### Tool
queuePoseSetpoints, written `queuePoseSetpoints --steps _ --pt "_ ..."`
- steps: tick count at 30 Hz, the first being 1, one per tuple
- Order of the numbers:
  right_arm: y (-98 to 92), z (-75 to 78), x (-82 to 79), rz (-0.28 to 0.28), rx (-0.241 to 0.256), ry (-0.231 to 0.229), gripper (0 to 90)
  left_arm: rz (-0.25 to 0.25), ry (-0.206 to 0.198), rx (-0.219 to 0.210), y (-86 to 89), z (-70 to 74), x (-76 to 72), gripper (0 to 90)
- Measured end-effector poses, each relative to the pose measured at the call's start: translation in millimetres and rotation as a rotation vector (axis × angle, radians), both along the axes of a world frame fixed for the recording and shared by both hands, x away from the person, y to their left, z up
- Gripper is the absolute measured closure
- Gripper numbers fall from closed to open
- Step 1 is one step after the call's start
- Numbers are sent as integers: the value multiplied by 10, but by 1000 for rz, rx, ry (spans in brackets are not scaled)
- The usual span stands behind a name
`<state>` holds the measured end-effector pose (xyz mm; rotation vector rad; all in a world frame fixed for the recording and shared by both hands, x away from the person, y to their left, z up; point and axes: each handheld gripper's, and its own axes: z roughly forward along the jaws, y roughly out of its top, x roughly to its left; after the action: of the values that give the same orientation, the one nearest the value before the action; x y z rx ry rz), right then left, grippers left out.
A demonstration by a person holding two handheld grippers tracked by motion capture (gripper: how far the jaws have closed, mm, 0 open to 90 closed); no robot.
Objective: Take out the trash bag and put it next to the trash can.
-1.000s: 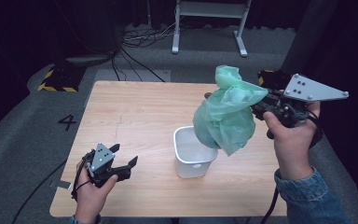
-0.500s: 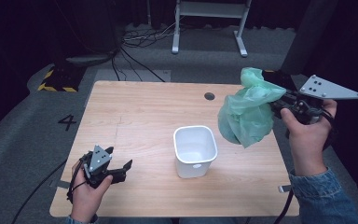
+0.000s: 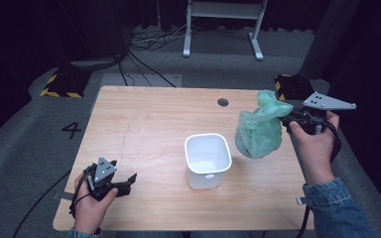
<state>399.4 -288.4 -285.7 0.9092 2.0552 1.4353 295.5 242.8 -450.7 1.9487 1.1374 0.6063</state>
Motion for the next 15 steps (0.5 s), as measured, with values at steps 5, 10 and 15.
queuePoseSetpoints --steps 5,10,15 --pt "6 -258 102 -8 -17 82 875 2 8 -4 9 -22 4 174" --pt "85 -504 223 -7 -54 156 872 4 6 -15 -6 -27 2 181" --pt "181 -717 354 -17 -97 226 867 -2 8 -8 -20 -38 6 183"
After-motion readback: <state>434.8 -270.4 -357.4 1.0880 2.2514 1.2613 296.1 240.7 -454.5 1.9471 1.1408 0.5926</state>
